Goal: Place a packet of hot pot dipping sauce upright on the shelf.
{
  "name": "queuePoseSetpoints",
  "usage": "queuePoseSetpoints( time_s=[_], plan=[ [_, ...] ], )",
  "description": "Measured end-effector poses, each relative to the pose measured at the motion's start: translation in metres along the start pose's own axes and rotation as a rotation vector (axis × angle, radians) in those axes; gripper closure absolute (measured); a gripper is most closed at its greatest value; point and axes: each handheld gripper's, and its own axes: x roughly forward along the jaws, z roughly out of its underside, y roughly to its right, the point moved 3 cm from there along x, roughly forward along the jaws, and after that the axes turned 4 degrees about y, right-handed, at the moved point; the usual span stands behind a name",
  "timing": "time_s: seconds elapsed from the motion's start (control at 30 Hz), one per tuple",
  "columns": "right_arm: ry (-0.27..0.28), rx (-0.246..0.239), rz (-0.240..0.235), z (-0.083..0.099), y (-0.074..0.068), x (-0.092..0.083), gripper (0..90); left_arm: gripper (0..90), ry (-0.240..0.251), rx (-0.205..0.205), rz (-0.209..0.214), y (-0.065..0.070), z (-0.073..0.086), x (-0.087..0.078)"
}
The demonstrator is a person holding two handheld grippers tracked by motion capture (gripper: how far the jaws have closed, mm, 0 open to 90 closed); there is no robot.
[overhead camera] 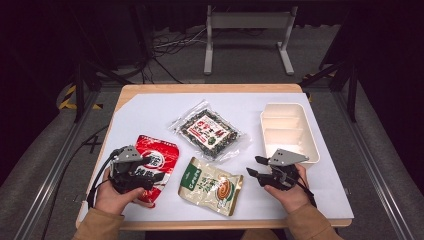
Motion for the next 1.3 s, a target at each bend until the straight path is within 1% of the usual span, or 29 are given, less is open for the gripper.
queuePoseSetpoints(
  time_s=[0.13, 0.17, 0.23, 0.27, 0.43, 0.5, 0.53, 0.6, 0.7, 0.73, 0.8, 0.9, 0.97, 1.0, 1.07, 1.13, 1.3],
  plan=[
    [-0.001, -0.007, 0.004, 0.0, -0.001, 0.001, 46.5, 24.3, -0.003, 0.0, 0.018, 0.005, -0.003, 0.002],
    [-0.002, -0.009, 0.004, 0.0, -0.001, 0.001, 46.0, 24.2, -0.007, 0.01, 0.022, 0.007, -0.004, 0.003],
    [-0.005, -0.015, 0.012, 0.0, -0.002, 0.002, 45.7, 23.6, -0.012, 0.009, 0.03, 0.012, -0.005, 0.007],
    [-0.01, -0.02, 0.017, 0.001, -0.002, 0.002, 45.2, 22.9, -0.019, 0.017, 0.036, 0.012, -0.006, 0.009],
    [-0.013, -0.029, 0.017, 0.001, -0.003, 0.003, 44.4, 21.5, -0.028, 0.019, 0.05, 0.021, -0.009, 0.017],
    [-0.013, -0.029, 0.017, 0.001, -0.003, 0.003, 44.3, 21.0, -0.03, 0.017, 0.051, 0.022, -0.009, 0.018],
    [-0.014, -0.03, 0.016, 0.002, -0.004, 0.003, 44.2, 21.0, -0.032, 0.01, 0.053, 0.024, -0.009, 0.02],
    [-0.015, -0.034, 0.016, 0.002, -0.004, 0.003, 43.7, 20.9, -0.037, 0.016, 0.058, 0.027, -0.01, 0.024],
    [-0.021, -0.038, 0.018, 0.002, -0.004, 0.004, 43.4, 20.8, -0.044, 0.035, 0.048, 0.029, -0.012, 0.027],
    [-0.024, -0.038, 0.02, 0.002, -0.005, 0.004, 43.1, 20.8, -0.047, 0.031, 0.051, 0.031, -0.012, 0.029],
    [-0.027, -0.037, 0.019, 0.002, -0.005, 0.005, 42.6, 20.6, -0.057, 0.03, 0.048, 0.033, -0.012, 0.032],
    [-0.029, -0.04, 0.02, 0.002, -0.006, 0.006, 42.3, 20.6, -0.087, 0.025, 0.055, 0.036, -0.01, 0.04],
    [-0.031, -0.041, 0.017, 0.002, -0.006, 0.006, 42.2, 24.7, -0.11, 0.03, 0.065, 0.038, -0.008, 0.046],
    [-0.033, -0.041, 0.015, 0.002, -0.006, 0.006, 42.1, 24.7, -0.119, 0.028, 0.066, 0.039, -0.007, 0.048],
    [-0.034, -0.04, 0.013, 0.002, -0.006, 0.006, 42.2, 24.8, -0.13, 0.025, 0.069, 0.041, -0.006, 0.053],
    [-0.035, -0.041, 0.012, 0.002, -0.006, 0.007, 42.1, 24.7, -0.14, 0.019, 0.085, 0.042, -0.004, 0.057],
    [-0.038, -0.042, 0.01, 0.002, -0.007, 0.007, 41.8, 22.9, -0.157, 0.01, 0.102, 0.043, -0.001, 0.068]
  ],
)
